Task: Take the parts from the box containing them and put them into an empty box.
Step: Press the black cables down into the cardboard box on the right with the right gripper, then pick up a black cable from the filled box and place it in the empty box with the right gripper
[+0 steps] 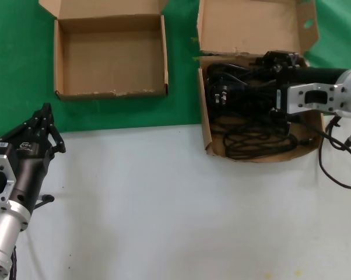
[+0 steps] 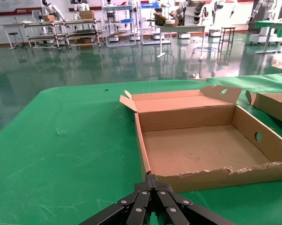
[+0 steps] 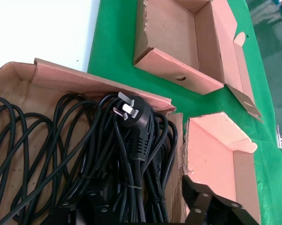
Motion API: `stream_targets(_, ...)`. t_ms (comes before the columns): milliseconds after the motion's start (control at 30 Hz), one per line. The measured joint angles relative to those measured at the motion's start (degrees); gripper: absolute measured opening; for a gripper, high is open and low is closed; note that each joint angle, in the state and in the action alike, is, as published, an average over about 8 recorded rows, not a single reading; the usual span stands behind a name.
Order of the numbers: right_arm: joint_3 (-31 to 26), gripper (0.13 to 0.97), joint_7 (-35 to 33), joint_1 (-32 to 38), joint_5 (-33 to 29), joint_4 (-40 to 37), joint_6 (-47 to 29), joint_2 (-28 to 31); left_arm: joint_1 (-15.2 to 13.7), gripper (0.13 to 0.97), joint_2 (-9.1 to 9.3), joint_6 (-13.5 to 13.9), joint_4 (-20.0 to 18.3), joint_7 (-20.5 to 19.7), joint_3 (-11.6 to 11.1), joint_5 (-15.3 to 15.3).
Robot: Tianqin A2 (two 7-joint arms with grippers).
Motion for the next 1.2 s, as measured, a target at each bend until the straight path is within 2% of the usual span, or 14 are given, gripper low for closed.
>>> stream_targets(267,-0.44,0.439,-0.46,1.02,-1.15,-1.04,0.29,-0.86,0.00,0.145,0.00,0.00,0.00,0.00,0.00,0.00)
stream_targets(400,-0.58,0.439,-0.62,1.25,-1.57,-1.22,0.35,-1.11,0.00,0.145,0.00,0.00,0.00,0.00,0.00,0.00)
stream_targets(667,-0.65,0.278,-0.64,1.41,-2.00,-1.46,0.29,-1.36,0.00,0.145,0.00,0.00,0.00,0.00,0.00,0.00)
stream_targets(967,-0.15,0.206,1.09,1.78,-3.12,0.12,-0.69,-1.00,0.00,0.145,0.00,0.00,0.00,0.00,0.00,0.00)
stream_targets(1200,1.27,0.205,6.31,3.64,-5.96,5.01,-4.04,-0.03,0.00,0.145,0.00,0.00,0.00,0.00,0.00,0.00)
